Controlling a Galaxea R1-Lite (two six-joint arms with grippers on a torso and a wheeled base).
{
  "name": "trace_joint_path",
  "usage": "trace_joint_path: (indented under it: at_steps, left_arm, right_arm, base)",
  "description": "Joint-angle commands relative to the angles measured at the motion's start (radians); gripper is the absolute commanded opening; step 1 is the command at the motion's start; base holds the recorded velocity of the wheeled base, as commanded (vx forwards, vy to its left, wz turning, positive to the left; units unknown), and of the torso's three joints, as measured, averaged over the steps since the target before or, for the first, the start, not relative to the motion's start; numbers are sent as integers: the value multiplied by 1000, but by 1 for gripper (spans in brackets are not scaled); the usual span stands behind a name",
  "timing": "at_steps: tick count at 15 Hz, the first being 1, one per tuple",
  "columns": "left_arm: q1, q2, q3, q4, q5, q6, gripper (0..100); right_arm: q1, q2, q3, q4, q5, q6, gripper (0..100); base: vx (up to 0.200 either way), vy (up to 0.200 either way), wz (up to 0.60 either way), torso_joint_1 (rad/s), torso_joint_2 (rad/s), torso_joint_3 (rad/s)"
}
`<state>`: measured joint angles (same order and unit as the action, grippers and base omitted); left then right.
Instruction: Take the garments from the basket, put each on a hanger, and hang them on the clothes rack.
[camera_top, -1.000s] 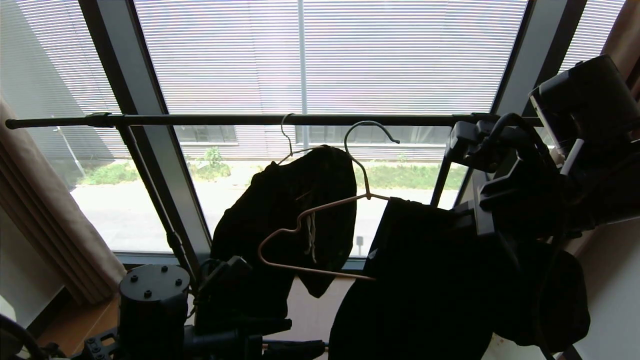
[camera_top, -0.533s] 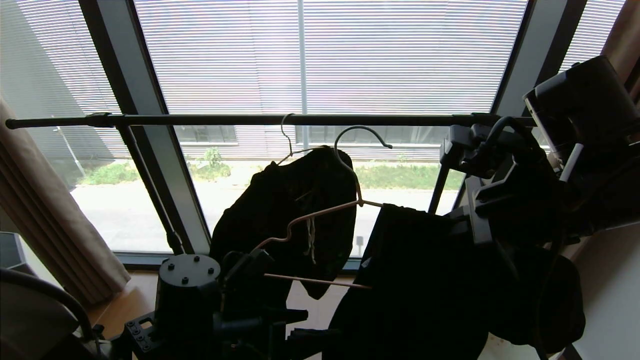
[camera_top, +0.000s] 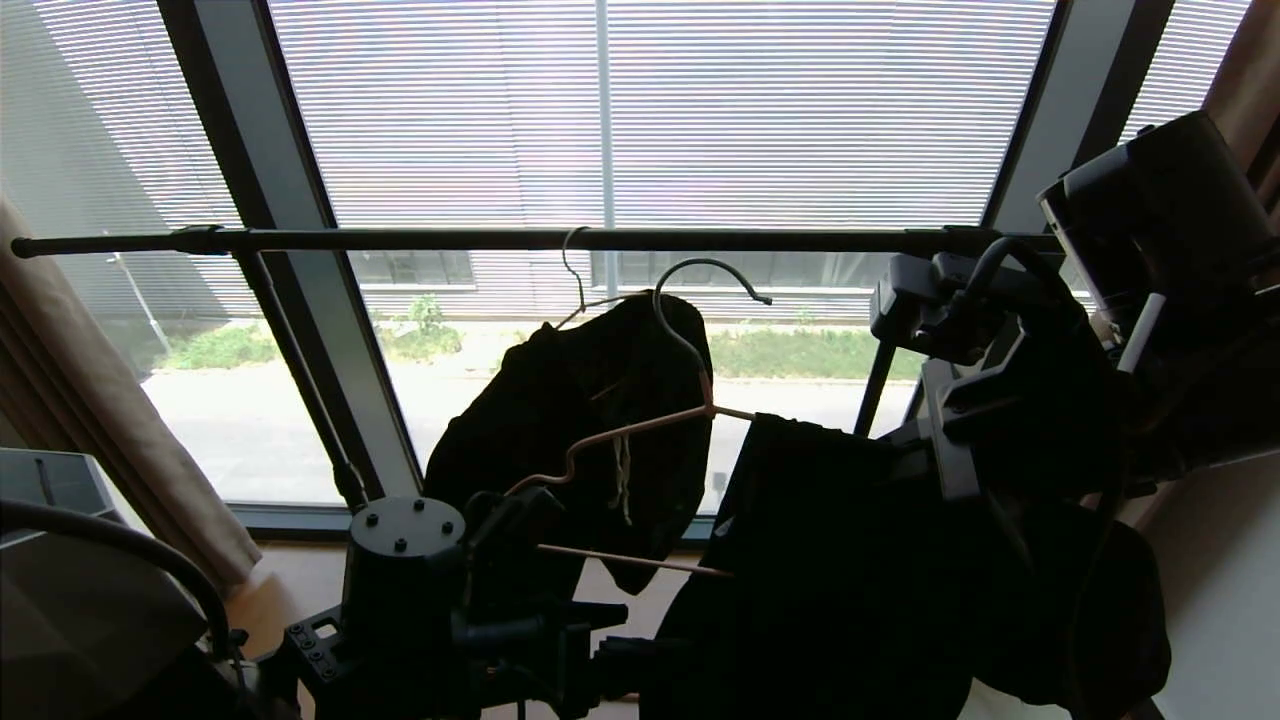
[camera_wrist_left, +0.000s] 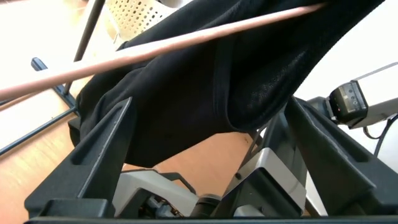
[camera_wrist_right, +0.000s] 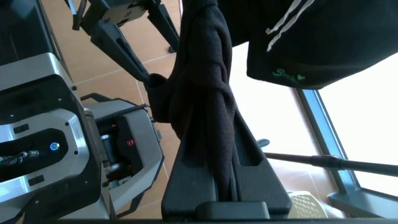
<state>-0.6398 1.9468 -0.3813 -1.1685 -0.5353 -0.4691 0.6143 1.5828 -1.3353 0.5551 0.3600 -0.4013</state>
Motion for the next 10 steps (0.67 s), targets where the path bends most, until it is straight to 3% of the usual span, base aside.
trace_joint_path:
  at_steps: [1,10]
  left_arm:
    - [-1,18,-8,0,17,0,100]
    - [-38,35,-11,0,110,9,100]
  right_arm:
    - [10,-1,1,0,0,-1,0]
    - [18,-4,2,-30,-1,25,0]
  base:
    - [0,0,0,0,0,0]
    - [0,0,0,0,0,0]
